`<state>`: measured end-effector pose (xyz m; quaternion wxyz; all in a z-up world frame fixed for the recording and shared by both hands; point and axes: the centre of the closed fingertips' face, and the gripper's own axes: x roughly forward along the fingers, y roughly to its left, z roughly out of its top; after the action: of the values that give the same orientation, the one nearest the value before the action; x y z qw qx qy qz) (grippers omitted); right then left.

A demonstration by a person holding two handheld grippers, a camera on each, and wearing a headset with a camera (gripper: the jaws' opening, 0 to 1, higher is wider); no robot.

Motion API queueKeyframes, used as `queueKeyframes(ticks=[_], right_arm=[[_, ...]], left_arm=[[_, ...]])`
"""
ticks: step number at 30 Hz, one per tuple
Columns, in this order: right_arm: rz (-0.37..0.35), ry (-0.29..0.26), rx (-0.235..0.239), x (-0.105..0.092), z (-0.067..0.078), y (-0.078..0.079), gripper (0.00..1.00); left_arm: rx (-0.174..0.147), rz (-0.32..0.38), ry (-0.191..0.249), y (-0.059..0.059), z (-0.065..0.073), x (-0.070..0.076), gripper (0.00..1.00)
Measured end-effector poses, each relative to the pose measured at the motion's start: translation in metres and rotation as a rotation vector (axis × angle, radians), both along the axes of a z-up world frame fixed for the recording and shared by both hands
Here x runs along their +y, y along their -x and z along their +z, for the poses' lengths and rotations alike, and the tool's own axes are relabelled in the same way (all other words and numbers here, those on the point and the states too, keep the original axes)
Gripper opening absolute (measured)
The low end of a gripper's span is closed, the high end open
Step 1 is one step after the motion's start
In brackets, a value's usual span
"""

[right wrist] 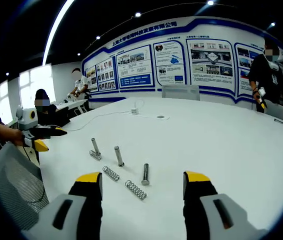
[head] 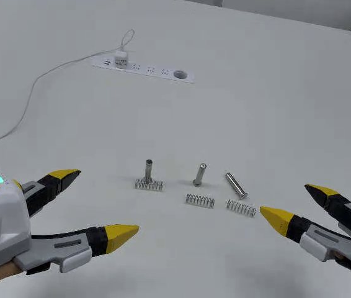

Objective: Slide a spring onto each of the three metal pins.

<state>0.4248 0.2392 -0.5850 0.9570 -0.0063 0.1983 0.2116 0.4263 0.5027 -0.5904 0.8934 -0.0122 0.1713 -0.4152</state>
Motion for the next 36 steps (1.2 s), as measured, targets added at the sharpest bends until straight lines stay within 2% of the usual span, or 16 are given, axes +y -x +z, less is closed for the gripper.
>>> queueKeyframes(ticks=[4, 7, 10, 13, 15, 19, 21, 24, 29, 36], right_arm=[[0.030, 0.012, 0.011, 0.003, 0.001, -0.011, 0.64], [0.054, 0.052, 0.012, 0.003, 0.002, -0.020, 0.60], [0.067, 0.065, 0.024, 0.003, 0.000, -0.030, 0.58], [0.073, 0.063, 0.033, 0.002, -0.002, -0.040, 0.57], [0.080, 0.071, 0.050, 0.003, -0.006, -0.042, 0.56], [0.103, 0.103, 0.085, 0.007, -0.016, -0.047, 0.52], [0.125, 0.093, 0.121, 0.013, -0.023, -0.047, 0.48], [0.141, 0.112, 0.131, 0.017, -0.031, -0.052, 0.47], [0.162, 0.137, 0.161, 0.023, -0.041, -0.059, 0.43], [0.221, 0.181, 0.200, 0.029, -0.053, -0.064, 0.38]], left_arm=[[-0.004, 0.023, 0.012, -0.006, 0.005, 0.000, 0.88], [0.003, 0.039, 0.060, -0.009, 0.012, -0.003, 0.88], [-0.002, 0.051, 0.072, -0.013, 0.014, -0.006, 0.87], [-0.004, 0.053, 0.068, -0.014, 0.012, -0.010, 0.87], [-0.003, 0.053, 0.060, -0.012, 0.009, -0.011, 0.86], [0.035, 0.022, 0.018, -0.004, -0.006, -0.013, 0.86], [0.032, 0.025, 0.023, -0.004, -0.004, -0.014, 0.86], [0.022, 0.023, 0.031, -0.005, -0.002, -0.016, 0.85], [0.042, 0.034, 0.018, -0.007, -0.009, -0.011, 0.84], [0.050, 0.048, 0.023, -0.008, -0.011, -0.008, 0.83]])
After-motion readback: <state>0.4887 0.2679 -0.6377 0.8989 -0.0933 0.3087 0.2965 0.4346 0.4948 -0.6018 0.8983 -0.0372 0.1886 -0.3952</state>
